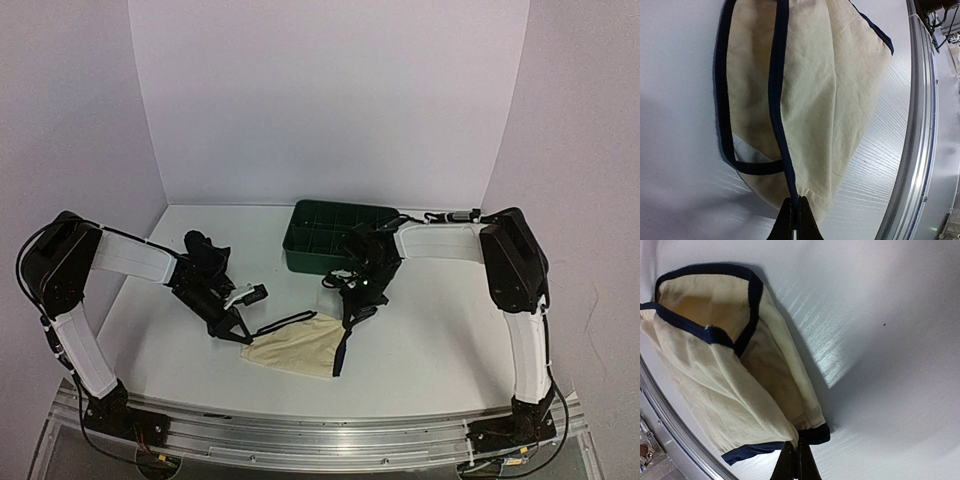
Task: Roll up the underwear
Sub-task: Fold the underwear at the center of the board.
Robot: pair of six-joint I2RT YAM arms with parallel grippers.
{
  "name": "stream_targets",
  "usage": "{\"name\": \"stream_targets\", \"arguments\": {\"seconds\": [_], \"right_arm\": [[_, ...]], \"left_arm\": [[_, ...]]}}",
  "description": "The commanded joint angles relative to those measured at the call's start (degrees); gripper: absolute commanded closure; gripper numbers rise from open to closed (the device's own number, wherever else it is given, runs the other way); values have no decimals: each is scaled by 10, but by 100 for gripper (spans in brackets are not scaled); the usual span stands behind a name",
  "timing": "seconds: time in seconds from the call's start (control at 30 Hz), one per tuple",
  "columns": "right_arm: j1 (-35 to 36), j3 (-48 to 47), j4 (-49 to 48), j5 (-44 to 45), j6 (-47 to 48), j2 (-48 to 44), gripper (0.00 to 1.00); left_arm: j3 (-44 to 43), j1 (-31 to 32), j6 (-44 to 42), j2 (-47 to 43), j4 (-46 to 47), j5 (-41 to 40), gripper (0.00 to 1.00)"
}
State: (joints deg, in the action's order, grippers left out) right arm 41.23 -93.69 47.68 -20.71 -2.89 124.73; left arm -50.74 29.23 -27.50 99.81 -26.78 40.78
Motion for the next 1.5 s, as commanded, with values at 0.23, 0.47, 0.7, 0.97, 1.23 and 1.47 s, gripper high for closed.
{"name": "stream_targets", "arguments": {"seconds": [0.23,0.47,0.7,0.97,1.23,1.47], "right_arm": [[0,-33,12,82,-19,8,83],[5,-33,2,76,18,-54,61],[30,-60,-56,70,43,-27,69],[34,-97,-55,66,58,42,62],[37,-122,-55,59,73,78,71],[37,-111,-55,53,76,78,100]], "left_arm": [[-11,-2,34,6,24,-30,100],[-22,-1,27,7,15,-17,100],[-22,-1,37,13,20,-18,100],[-20,-1,35,8,14,-21,100],[-28,-2,39,19,15,-20,100],[-31,-1,42,14,9,-23,100]]}}
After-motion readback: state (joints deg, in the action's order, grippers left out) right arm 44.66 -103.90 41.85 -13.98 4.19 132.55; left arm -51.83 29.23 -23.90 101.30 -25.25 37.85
